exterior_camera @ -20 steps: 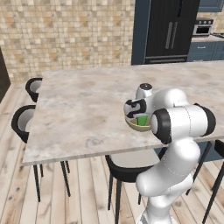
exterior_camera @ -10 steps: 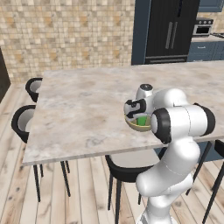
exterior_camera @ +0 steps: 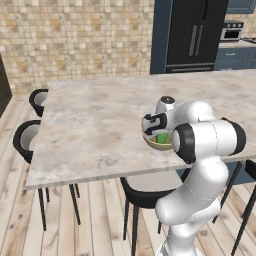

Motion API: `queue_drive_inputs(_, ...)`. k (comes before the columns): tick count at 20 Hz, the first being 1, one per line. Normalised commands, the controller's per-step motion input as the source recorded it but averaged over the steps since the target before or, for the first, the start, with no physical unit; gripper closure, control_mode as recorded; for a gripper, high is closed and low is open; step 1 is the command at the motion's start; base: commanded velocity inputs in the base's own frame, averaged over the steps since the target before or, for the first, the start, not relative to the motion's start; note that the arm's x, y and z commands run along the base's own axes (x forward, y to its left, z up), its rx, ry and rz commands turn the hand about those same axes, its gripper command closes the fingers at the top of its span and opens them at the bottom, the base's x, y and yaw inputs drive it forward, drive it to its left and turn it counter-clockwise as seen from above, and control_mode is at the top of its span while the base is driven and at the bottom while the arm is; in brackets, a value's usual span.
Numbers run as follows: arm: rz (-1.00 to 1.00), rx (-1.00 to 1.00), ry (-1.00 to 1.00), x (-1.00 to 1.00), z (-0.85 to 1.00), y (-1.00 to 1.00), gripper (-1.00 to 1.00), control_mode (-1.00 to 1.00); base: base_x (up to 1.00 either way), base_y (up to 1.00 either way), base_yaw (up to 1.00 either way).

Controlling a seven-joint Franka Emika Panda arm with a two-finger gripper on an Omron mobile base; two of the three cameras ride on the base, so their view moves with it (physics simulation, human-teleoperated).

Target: Place the cup inside the bowl on the dining table and move the bowl to any counter.

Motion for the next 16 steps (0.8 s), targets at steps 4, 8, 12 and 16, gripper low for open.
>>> queue_drive_inputs(4,0.00,0.00,0.00,0.00,0.00,0.00,-1.00,-1.00,0.00,0.00,0.00)
queue_drive_inputs(8,0.00,0.00,0.00,0.00,0.00,0.00,-1.00,-1.00,0.00,0.00,0.00)
queue_drive_inputs(12,0.00,0.00,0.00,0.00,0.00,0.00,-1.00,-1.00,0.00,0.00,0.00)
queue_drive_inputs(16,0.02,0.00,0.00,0.00,0.20,0.00,-1.00,-1.00,0.00,0.00,0.00)
